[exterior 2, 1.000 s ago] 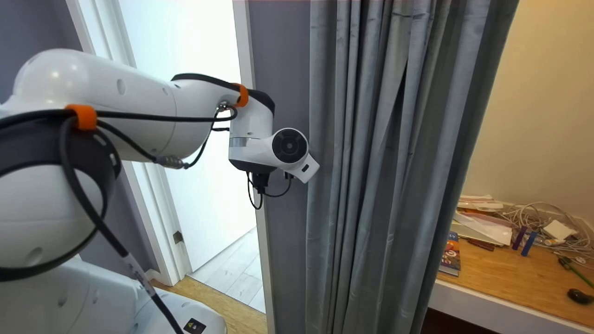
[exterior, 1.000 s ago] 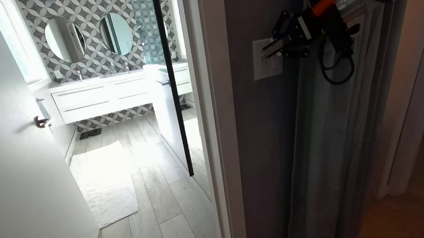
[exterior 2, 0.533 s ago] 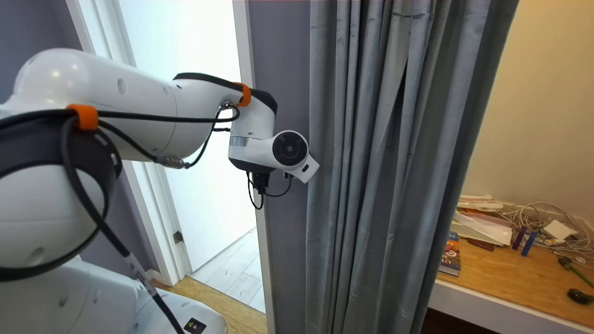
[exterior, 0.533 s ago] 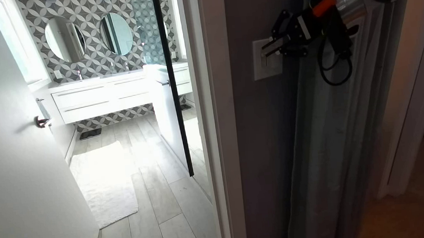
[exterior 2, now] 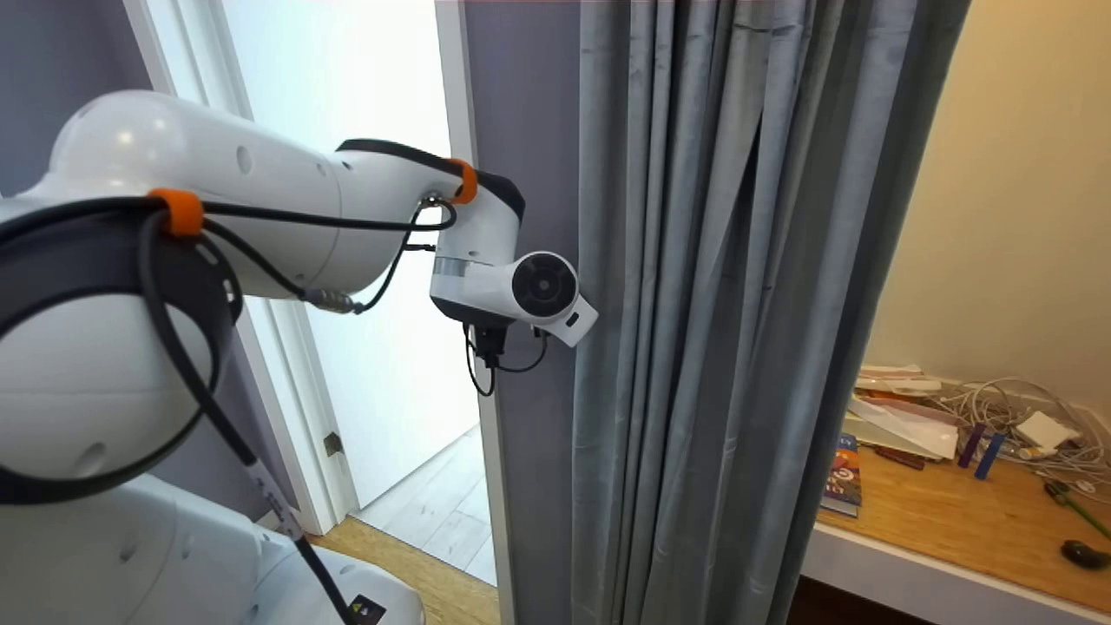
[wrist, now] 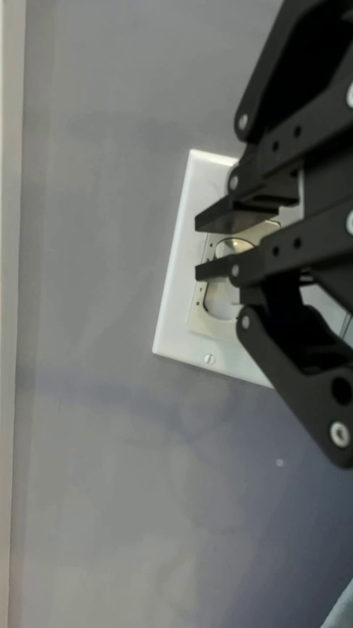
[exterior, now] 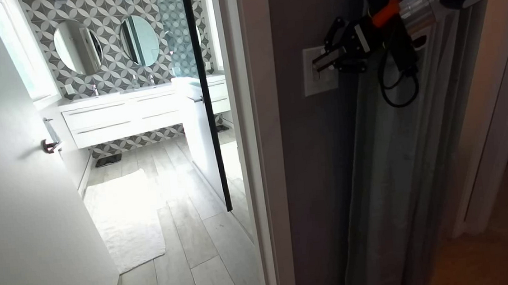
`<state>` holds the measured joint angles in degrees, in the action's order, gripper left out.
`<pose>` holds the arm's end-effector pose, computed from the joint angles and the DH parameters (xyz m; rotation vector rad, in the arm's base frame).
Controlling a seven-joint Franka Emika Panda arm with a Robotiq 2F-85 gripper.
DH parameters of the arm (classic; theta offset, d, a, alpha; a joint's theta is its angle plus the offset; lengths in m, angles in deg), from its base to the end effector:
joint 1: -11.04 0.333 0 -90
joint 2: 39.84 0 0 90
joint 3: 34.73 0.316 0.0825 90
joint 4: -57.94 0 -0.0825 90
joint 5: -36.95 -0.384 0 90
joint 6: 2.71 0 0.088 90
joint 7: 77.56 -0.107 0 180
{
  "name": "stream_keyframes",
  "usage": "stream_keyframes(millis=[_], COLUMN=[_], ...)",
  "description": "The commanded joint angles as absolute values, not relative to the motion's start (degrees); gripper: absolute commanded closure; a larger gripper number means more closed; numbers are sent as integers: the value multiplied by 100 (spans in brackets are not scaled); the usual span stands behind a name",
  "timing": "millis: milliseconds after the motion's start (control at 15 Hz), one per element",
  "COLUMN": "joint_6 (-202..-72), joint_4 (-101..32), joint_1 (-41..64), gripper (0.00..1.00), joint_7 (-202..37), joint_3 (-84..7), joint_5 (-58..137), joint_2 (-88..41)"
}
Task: Slide down the lights dimmer switch on the left of the wall lights switch
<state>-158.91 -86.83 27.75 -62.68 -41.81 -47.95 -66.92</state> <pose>0.4293 0.0323 0.4838 -1.9033 0.8301 -0.6049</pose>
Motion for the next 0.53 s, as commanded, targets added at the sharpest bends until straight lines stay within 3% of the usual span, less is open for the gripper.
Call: stream_keyframes(millis=[0, 467], joint_6=[-15858, -15886], joint_4=[-8503, -8481], joint_1=[2832, 2806], gripper=[78, 80], joint_7=[-5912, -5502], joint_3=[-4274, -4262], joint_5=[-5205, -5642], joint_2=[-6577, -6543])
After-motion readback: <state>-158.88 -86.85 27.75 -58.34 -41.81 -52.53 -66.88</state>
